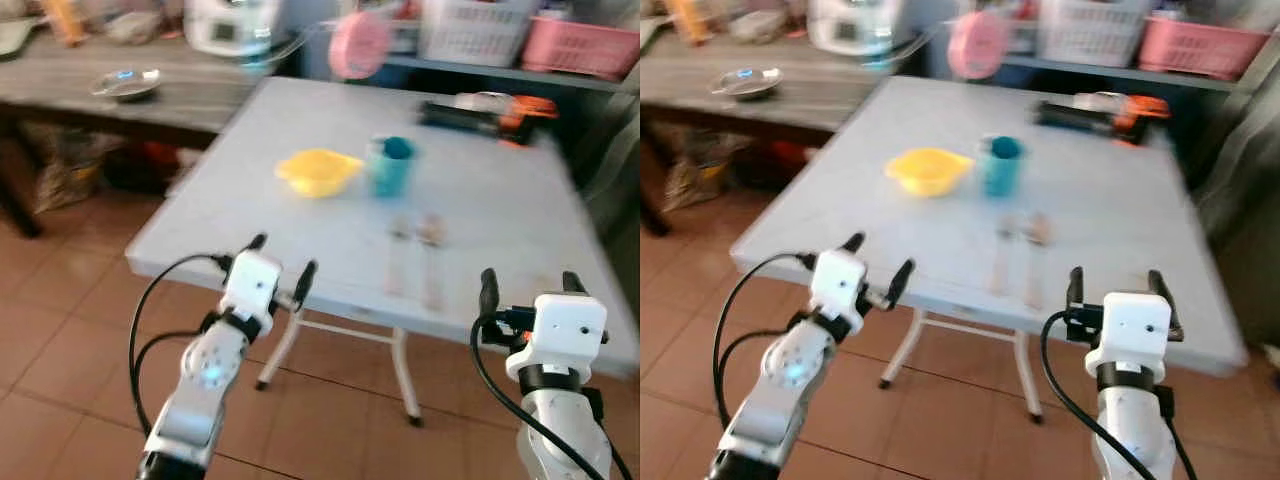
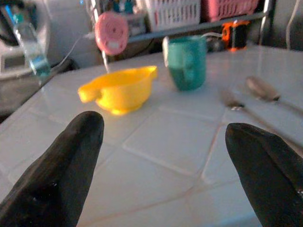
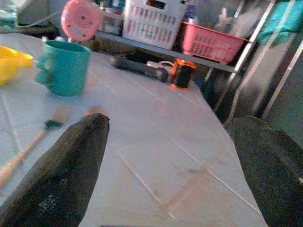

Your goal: Setting the table

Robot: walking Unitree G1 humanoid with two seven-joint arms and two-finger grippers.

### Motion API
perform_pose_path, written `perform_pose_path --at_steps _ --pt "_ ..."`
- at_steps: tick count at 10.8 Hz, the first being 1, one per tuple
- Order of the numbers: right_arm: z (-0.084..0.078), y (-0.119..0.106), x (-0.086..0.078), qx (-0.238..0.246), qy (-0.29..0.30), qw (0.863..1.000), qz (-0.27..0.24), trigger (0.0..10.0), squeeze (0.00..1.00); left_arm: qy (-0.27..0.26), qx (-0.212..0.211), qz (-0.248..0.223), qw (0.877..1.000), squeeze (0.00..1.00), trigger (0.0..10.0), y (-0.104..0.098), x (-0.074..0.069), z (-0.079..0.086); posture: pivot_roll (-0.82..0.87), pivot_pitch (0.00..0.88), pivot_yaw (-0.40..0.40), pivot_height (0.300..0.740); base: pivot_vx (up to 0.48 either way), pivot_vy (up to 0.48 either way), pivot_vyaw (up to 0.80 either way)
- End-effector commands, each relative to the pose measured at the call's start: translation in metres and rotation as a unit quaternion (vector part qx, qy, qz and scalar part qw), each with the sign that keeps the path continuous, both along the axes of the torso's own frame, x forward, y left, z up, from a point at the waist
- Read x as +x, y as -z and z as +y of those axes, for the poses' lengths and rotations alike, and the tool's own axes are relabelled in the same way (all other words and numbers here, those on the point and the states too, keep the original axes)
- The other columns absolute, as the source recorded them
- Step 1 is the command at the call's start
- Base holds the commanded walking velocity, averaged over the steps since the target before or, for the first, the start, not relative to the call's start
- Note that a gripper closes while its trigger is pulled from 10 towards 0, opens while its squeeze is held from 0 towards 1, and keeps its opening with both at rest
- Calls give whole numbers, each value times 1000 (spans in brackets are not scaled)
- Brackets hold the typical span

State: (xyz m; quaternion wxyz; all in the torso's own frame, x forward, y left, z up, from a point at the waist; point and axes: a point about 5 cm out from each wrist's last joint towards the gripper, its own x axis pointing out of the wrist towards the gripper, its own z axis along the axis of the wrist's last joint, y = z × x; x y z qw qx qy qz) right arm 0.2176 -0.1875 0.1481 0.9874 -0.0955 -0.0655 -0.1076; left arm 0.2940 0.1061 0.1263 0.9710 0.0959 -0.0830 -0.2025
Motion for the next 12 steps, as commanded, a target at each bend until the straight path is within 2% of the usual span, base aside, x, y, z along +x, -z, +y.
perform_pose_path --at_steps 1,5,12 --pt "3 -4 -1 4 -3 1000 -11 10000 0 -17 1 -3 1000 0 10000 -1 2 10 27 93 -26 740 0 0 0" --pt "6 -6 -2 2 -12 1000 -17 10000 0 -22 -12 -10 1000 0 10000 -7 12 12 26 90 -27 740 0 0 0" --pt "10 -8 0 -1 -32 999 -22 10000 0 -13 -13 -20 1000 0 10000 -9 13 9 31 85 -32 740 289 0 0"
